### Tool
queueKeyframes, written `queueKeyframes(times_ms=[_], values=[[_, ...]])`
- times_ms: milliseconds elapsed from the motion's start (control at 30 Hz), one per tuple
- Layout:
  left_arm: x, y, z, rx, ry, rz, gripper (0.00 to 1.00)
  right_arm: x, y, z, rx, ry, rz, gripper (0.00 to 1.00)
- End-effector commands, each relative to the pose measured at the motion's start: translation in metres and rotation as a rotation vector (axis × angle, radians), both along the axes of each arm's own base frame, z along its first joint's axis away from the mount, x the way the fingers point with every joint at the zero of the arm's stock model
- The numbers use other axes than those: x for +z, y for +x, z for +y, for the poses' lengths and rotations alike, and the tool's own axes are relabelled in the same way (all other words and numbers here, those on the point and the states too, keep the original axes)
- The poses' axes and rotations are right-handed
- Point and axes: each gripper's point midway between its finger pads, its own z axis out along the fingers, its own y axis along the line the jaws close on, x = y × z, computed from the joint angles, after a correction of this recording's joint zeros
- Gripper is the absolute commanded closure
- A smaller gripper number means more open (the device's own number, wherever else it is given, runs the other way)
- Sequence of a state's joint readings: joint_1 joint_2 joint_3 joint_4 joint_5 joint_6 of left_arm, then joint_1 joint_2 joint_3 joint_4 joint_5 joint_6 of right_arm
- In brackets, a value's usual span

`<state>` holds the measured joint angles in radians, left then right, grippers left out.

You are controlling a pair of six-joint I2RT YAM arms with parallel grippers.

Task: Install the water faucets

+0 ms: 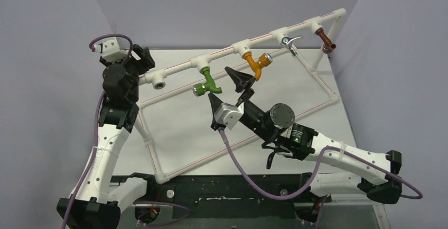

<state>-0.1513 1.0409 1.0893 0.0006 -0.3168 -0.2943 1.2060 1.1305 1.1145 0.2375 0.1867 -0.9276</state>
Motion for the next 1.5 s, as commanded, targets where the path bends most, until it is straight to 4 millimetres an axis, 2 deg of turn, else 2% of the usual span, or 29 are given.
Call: queueKeyframes(times_ms=[0,100,300,567,800,1100,1467], values=[[-0.119,-0.011,-0.003,-0.038,0.083,0.396,0.30,0.039,-0.023,-0.017,0.085,0.039,-0.041,0.06],[-0.119,-0.011,-0.003,-0.038,0.083,0.397,0.30,0.036,-0.032,-0.017,0.133,-0.035,-0.045,0.06],[-0.120,-0.011,-0.004,-0.040,0.084,0.398,0.30,0.013,-0.034,-0.008,0.165,-0.211,-0.065,0.06],[-0.120,-0.010,-0.004,-0.039,0.085,0.400,0.30,-0.009,-0.012,0.001,0.054,-0.335,-0.143,0.10],[-0.120,-0.010,-0.003,-0.038,0.084,0.398,0.30,-0.011,0.011,0.007,-0.082,-0.383,-0.234,0.16],[-0.120,-0.010,-0.004,-0.039,0.084,0.399,0.30,-0.015,0.025,0.023,-0.124,-0.440,-0.326,0.22],[-0.121,-0.010,-0.004,-0.041,0.082,0.400,0.30,-0.028,0.045,0.029,-0.171,-0.481,-0.344,0.31]])
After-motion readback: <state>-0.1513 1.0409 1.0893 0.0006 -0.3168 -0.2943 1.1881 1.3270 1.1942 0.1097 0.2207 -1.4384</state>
